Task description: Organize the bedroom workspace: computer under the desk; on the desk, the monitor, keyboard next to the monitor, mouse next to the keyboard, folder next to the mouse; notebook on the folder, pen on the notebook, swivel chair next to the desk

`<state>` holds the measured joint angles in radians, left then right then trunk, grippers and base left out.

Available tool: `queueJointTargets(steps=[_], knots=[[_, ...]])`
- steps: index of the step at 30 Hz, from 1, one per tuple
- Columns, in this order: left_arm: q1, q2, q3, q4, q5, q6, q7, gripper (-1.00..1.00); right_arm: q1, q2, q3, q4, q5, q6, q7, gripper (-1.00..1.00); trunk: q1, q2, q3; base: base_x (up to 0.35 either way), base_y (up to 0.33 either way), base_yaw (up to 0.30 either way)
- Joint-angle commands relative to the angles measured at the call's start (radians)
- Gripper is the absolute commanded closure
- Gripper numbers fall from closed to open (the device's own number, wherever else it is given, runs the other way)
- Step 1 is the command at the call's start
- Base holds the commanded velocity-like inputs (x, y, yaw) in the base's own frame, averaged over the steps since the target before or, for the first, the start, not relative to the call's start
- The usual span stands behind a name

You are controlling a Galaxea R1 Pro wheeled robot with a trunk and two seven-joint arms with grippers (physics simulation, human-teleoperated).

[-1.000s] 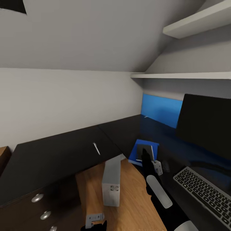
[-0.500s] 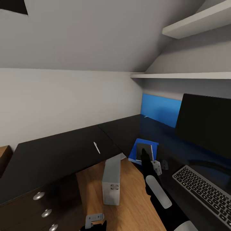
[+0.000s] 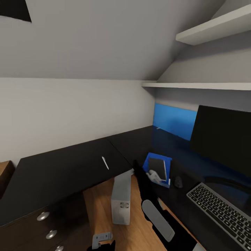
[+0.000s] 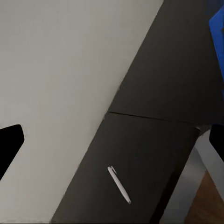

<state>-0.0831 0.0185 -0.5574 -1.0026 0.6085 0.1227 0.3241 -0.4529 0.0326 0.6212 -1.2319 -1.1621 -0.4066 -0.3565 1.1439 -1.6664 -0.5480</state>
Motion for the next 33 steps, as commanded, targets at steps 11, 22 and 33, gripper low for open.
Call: queueJointTargets(steps=[11, 22, 33], knots=[[-0.001, -0.001, 0.003, 0.017, 0.004, 0.002, 0.011, -1.0, -0.001, 0.004, 0.049, -0.002, 0.049, -0.002, -0.059, -1.0, -0.042, 0.077, 0.033, 0.0, 0.0, 0.0], [-0.001, 0.016, 0.06, 0.138, 0.009, 0.0, 0.006, -1.0, -0.001, 0.003, 0.044, -0.013, 0.044, 0.063, -0.07, -1.0, -0.085, 0.154, 0.068, 0.0, 0.0, 0.0], [-0.001, 0.013, 0.161, 0.296, 0.007, -0.089, -0.003, -1.0, -0.001, 0.005, -0.026, -0.123, 0.046, 0.506, -0.278, -1.0, -0.127, 0.231, 0.102, 0.0, 0.0, 0.0]])
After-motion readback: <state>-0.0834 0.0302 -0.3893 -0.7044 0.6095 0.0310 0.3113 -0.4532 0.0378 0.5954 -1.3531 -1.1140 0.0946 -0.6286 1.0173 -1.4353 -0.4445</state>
